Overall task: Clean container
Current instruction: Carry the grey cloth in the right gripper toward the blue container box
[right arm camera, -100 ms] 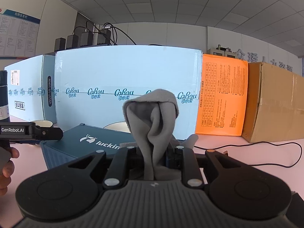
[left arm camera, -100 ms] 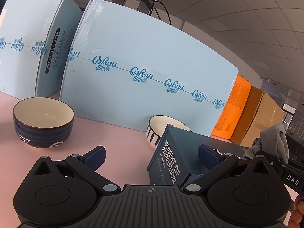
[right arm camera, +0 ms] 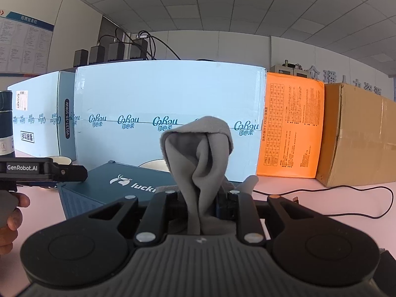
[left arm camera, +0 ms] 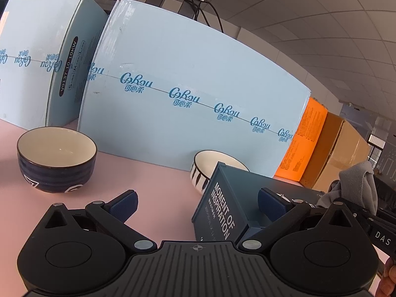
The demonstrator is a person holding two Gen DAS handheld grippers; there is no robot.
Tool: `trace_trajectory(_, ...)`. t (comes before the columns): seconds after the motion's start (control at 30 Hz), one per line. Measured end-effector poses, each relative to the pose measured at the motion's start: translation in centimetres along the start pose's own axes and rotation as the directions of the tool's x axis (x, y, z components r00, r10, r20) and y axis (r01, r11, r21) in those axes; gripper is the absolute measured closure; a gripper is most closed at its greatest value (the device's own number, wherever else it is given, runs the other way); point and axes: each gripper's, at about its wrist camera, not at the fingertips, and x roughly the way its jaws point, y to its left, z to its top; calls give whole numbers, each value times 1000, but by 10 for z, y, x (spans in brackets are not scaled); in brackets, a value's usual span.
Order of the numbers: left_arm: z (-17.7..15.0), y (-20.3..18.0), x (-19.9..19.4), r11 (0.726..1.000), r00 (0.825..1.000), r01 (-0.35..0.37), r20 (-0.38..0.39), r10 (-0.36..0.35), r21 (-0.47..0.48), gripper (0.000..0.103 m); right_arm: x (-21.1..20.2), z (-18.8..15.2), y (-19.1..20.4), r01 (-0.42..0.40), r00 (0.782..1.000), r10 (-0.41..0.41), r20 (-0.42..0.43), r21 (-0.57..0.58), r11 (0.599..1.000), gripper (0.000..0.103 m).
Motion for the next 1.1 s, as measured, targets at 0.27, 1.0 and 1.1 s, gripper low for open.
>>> trace_trajectory(0.27, 1, 3, -1, 1000, 1000, 2, 0, -2, -22, 0, -4, -1, 18, -17, 999, 19, 40, -34, 999, 81)
trace_trajectory(1.0, -2, -1, -1, 1000, 1000, 12, -15, -12, -29, 0, -1, -1, 5, 109, 994, -108, 22, -49, 993, 81)
trace_trajectory(1.1, -2, -1, -1, 999, 999, 24, -22, -25, -33, 0, -3, -1, -2, 136, 991, -136, 19, -30, 990, 81)
